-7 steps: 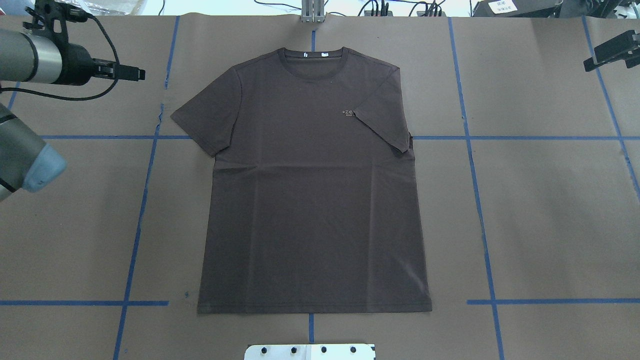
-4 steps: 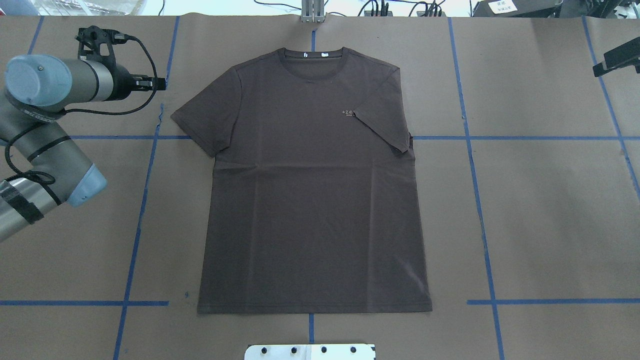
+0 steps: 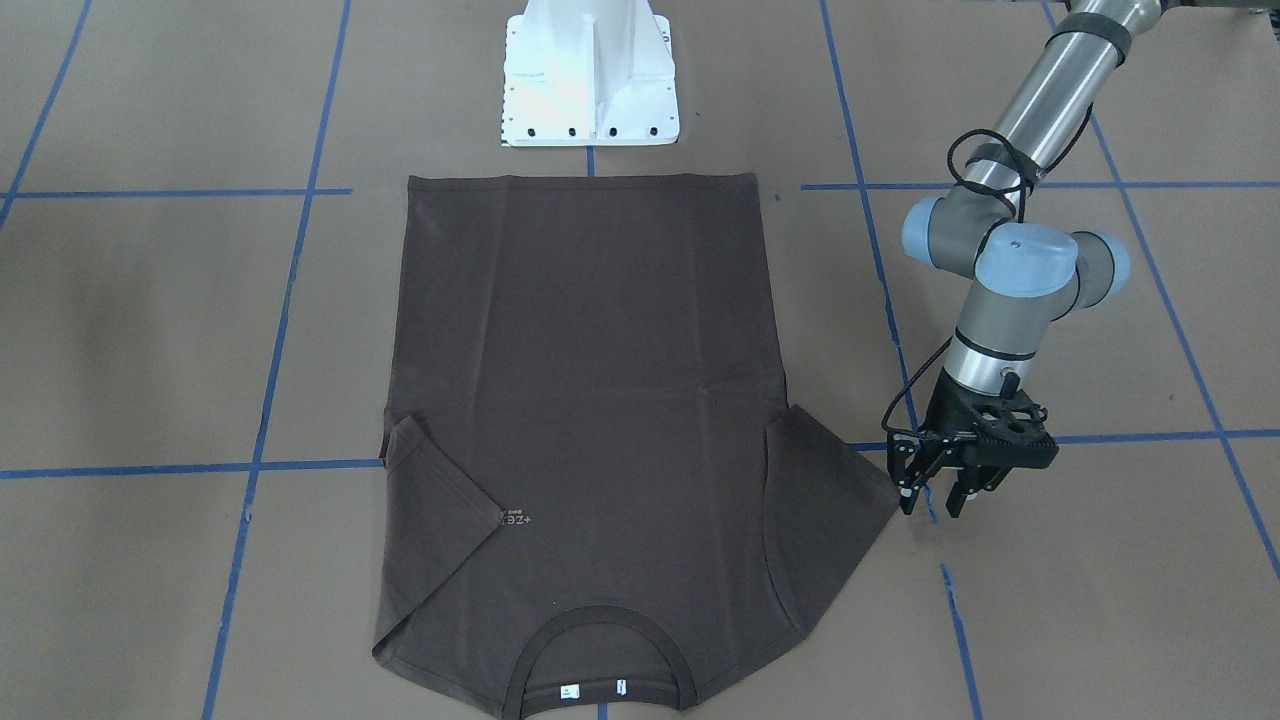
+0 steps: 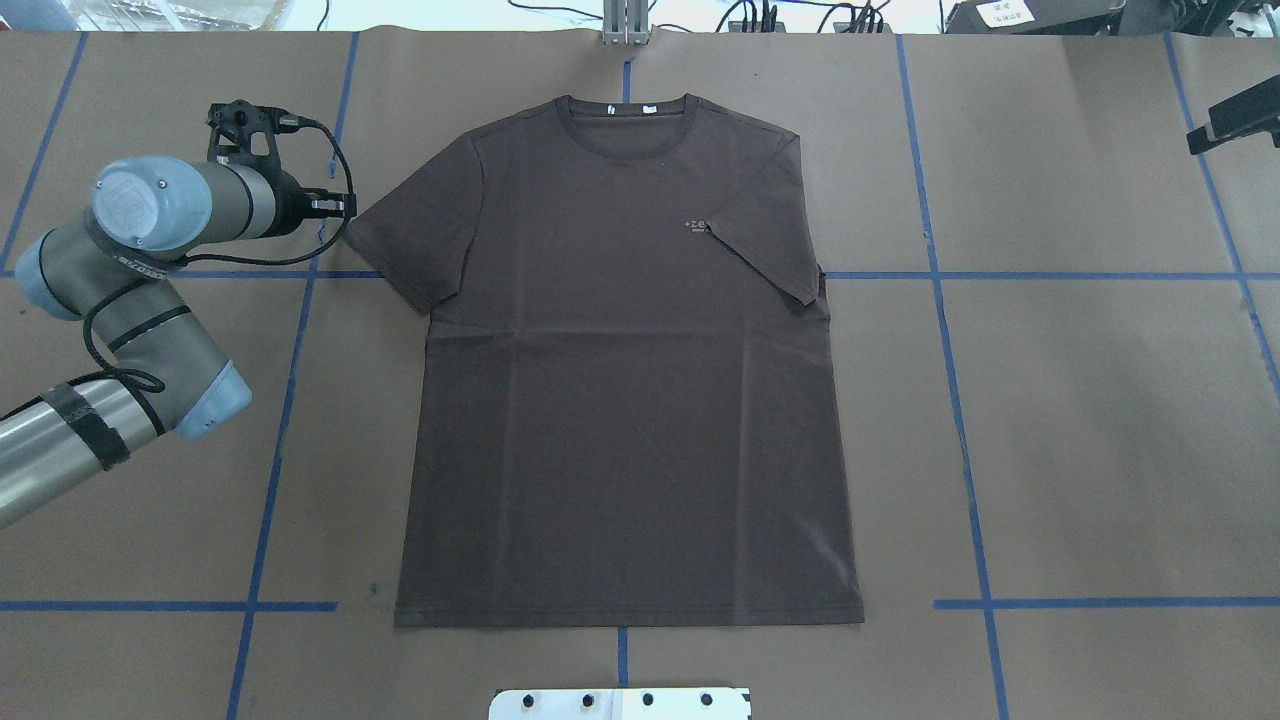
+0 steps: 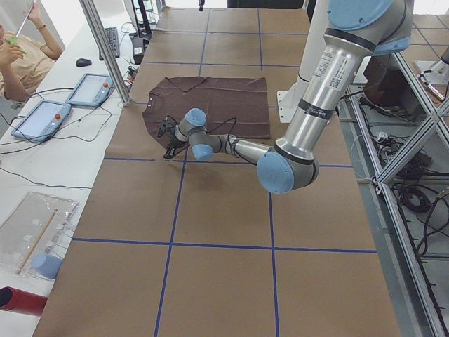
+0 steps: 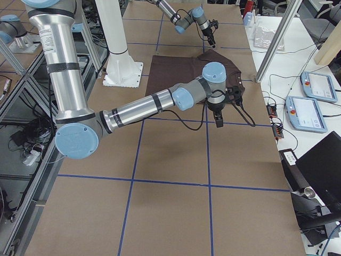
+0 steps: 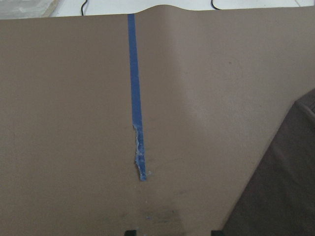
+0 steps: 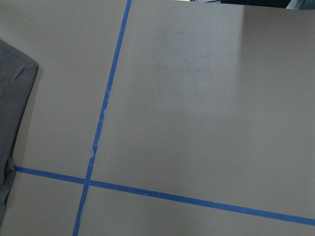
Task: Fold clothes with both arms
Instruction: 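Grasp the sleeve nearest the left gripper and fold it inward onto the shirt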
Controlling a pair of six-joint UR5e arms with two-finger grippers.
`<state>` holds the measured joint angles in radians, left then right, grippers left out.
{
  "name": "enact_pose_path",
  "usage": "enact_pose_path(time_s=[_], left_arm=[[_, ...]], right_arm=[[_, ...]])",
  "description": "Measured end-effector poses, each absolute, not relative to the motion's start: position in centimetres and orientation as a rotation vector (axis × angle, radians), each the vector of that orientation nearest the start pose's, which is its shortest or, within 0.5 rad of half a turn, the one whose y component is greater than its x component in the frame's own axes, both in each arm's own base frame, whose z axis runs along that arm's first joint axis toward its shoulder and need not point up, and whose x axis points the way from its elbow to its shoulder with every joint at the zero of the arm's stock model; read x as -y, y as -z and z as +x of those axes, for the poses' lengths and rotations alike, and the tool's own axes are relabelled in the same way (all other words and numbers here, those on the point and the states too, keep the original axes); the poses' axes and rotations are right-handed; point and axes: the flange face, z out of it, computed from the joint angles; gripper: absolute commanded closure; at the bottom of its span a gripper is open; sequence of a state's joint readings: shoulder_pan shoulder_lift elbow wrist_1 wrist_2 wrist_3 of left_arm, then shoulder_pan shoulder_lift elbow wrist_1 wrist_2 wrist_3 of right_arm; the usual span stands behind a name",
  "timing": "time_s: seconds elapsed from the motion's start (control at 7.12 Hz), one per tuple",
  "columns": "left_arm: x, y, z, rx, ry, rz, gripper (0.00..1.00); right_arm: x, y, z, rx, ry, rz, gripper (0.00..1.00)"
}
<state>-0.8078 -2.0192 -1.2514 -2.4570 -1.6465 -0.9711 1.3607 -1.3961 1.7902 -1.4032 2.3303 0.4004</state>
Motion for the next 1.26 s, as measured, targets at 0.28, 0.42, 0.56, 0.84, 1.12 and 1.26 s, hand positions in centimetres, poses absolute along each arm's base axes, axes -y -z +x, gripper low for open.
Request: enact_pose_path(time_s=[0.28, 0.42, 0.56, 0.84, 1.12, 1.26], left_arm=[[59.1, -46.2, 41.5, -0.833, 0.150, 0.586, 0.47], [59.0, -46.2, 41.8, -0.836, 0.149, 0.582, 0.49], [58.8, -46.1, 42.1, -0.839, 0.147, 0.581, 0.57], [58.7, -46.0, 42.3, -0.842, 0.148, 0.578, 1.00], [58.6, -45.5, 42.4, -0.855, 0.165, 0.575, 1.00], [58.7, -44.8, 42.4, -0.865, 0.169, 0.579, 1.00]], right_arm=[[56.1, -44.0, -5.3, 0.863, 0.036, 0.284, 0.00], [56.1, -44.1, -5.4, 0.862, 0.036, 0.283, 0.00], [56.1, -44.1, -5.3, 0.861, 0.035, 0.282, 0.00], [56.2, -44.2, -5.3, 0.857, 0.033, 0.283, 0.00], [56.2, -44.2, -5.3, 0.857, 0.033, 0.284, 0.00], [56.2, -44.1, -5.3, 0.857, 0.034, 0.284, 0.00]])
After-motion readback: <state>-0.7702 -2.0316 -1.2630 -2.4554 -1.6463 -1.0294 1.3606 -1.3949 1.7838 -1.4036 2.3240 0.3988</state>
